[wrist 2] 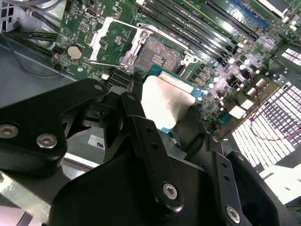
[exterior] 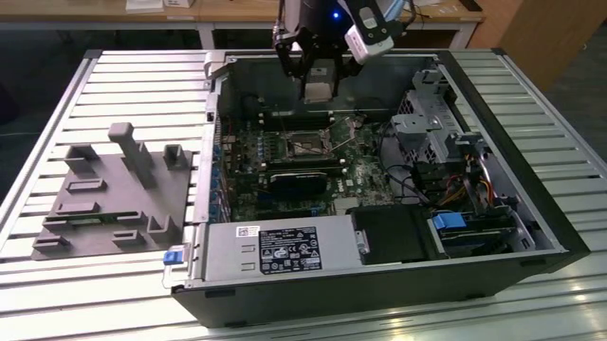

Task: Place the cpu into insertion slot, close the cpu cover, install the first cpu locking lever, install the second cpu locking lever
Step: 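Place the cpu into insertion slot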

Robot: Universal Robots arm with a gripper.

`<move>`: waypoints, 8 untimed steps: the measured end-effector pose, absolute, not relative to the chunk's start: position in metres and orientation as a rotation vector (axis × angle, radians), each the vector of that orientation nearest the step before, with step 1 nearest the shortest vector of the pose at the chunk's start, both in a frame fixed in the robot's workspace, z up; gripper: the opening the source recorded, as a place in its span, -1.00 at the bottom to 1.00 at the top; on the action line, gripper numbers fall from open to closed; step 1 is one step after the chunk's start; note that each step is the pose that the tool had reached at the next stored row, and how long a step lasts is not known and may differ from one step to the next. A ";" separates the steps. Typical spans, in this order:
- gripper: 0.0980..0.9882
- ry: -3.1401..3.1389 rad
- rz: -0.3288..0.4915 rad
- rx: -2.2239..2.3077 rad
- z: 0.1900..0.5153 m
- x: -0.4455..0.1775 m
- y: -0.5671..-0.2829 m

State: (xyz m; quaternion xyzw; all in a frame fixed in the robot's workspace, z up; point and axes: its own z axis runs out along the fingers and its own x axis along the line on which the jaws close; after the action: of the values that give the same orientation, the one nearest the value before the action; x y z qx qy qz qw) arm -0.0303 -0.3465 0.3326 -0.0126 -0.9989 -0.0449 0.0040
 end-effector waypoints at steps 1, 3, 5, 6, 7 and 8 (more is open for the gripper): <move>-0.01 -3.130 -0.141 -0.039 0.331 -0.031 -0.346; -0.01 -3.131 -0.141 -0.039 0.327 -0.031 -0.346; -0.01 -3.131 -0.141 -0.039 0.324 -0.032 -0.346; -0.01 -3.131 -0.141 -0.039 0.322 -0.032 -0.346; -0.01 -3.131 -0.141 -0.039 0.320 -0.033 -0.346; -0.01 -3.131 -0.141 -0.039 0.318 -0.033 -0.346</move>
State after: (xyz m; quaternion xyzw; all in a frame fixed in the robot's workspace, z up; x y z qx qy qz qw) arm -0.0329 -0.3465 0.3179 -0.0125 -0.9989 -0.0449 0.0037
